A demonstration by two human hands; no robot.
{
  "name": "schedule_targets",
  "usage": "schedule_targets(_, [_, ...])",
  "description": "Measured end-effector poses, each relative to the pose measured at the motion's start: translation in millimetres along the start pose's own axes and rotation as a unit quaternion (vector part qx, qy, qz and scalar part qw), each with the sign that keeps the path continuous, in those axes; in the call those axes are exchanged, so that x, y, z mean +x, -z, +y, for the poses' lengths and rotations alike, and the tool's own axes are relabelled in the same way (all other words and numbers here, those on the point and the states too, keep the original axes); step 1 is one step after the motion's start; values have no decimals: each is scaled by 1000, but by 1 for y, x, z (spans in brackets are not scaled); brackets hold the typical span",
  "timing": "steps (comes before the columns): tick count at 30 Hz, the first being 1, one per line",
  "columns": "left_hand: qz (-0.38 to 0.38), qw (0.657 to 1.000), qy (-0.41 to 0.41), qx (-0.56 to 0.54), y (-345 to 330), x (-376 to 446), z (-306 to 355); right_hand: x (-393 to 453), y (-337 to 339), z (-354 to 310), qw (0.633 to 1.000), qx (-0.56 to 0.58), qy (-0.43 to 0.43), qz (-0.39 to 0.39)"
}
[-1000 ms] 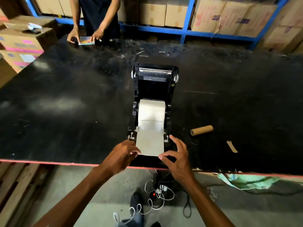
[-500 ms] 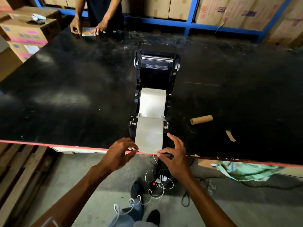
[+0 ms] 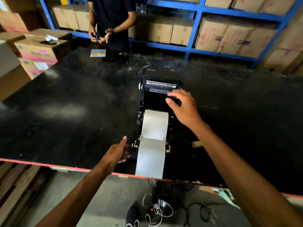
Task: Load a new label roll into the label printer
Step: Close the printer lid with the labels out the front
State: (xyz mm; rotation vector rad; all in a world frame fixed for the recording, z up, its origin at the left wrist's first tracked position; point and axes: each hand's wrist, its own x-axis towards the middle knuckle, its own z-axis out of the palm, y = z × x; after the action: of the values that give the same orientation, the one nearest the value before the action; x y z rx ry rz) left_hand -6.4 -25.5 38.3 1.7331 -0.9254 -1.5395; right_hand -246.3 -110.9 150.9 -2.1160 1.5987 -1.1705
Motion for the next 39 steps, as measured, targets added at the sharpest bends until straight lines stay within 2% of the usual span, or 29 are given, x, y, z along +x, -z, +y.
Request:
schedule_targets(2, [-8, 1000, -1, 9, 5, 1, 1, 45, 3, -4, 999, -43, 0, -4])
schedule_targets(4, [-14, 1000, 2, 12, 8, 2, 2, 81, 1, -3, 992, -119, -16, -48])
schedule_targets(8, [-24, 1000, 8, 11, 13, 4, 6, 99, -16, 3, 964, -227, -42, -130])
schedule_targets(10, [-26, 1000, 8, 8, 15, 5, 6, 86, -24, 6, 971, -226, -24, -79])
schedule_targets(14, [-22, 1000, 11, 5, 16, 8, 7, 48, -21, 0, 982, -160, 44, 94])
schedule_targets(16, [-16, 1000, 15, 4, 15, 11, 8, 25, -15, -1, 979, -138, 92, 123])
schedule_targets(19, [-3, 1000, 17, -1, 13, 13, 8, -11, -14, 4, 980, -116, 119, 111])
schedule_targets(23, [3, 999, 26, -19, 10, 7, 12, -53, -23, 17, 988, -105, 70, 84])
schedule_targets(28, [4, 1000, 16, 25, 4, -3, 23, -98, -38, 32, 988, -146, 47, -24])
schedule_targets(31, [11, 998, 1, 58, -3, -7, 28, -117, -49, 36, 989, -135, 8, -59])
schedule_targets(35, [37, 998, 3, 54, -9, -4, 22, -129, -54, 41, 990, 1, -133, -43])
schedule_targets(39, [34, 998, -3, 43, -9, -2, 16, -143, -53, 50, 955, 145, -256, -24])
